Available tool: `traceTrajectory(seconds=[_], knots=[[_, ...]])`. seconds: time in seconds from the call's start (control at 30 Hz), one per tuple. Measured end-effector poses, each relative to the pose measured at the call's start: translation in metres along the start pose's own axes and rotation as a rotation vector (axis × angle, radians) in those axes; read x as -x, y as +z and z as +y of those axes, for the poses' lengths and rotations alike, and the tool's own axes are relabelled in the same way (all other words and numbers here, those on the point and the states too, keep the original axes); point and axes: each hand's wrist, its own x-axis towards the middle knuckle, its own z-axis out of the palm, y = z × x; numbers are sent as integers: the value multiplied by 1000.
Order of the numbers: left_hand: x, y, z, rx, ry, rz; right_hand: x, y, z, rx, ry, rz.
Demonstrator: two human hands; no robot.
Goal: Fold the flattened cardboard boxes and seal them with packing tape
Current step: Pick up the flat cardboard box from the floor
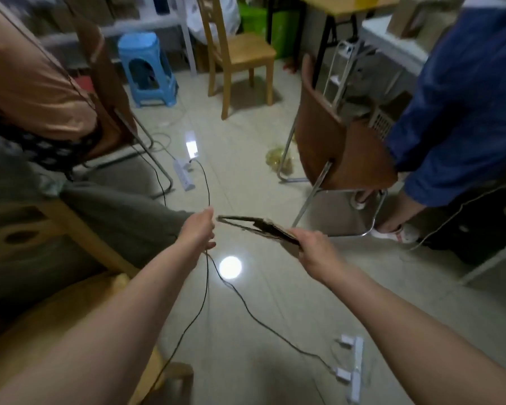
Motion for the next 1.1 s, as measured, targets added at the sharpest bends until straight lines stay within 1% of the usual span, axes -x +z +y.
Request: traceTrajectory(seconds=[0.03,0.1,0.17,0.2,0.27,0.33,0.37,0.43,0.53,0.63,0.73,0.83,0.9,0.97,1.03,1.1], knots=[[16,-13,22,-108,68,35,6,-27,-13,-38,27,1],[49,-37,62,-341,281,92,17,-83,-40,-63,41,-16],[87,-56,98,-508,517,132,30,-133,-62,-24,-11,-27],[103,-64,114,-571,634,143,37,-156,-71,15,-56,-26],[132,-75,140,-673,813,133,49,-193,-81,103,-132,-5],[150,-80,157,-737,933,123,52,-222,-82,165,-188,56],[156,-82,163,-743,963,113,52,-232,-80,198,-212,90],[164,-82,173,-705,968,119,49,-252,-78,235,-259,132],[165,-78,189,-679,959,234,41,-276,-74,265,-296,217],[151,-76,203,-685,939,282,20,-287,-67,237,-254,275],[124,-81,225,-615,904,228,-10,-294,-61,186,-177,241],[85,-91,252,-591,879,194,-50,-302,-66,113,-146,218],[55,-105,271,-570,824,172,-84,-310,-77,84,-140,233],[29,-120,289,-540,727,101,-117,-319,-93,91,-139,257],[4,-132,309,-588,653,65,-147,-327,-110,131,-116,280],[-16,-138,330,-717,669,125,-176,-331,-124,176,-99,308]])
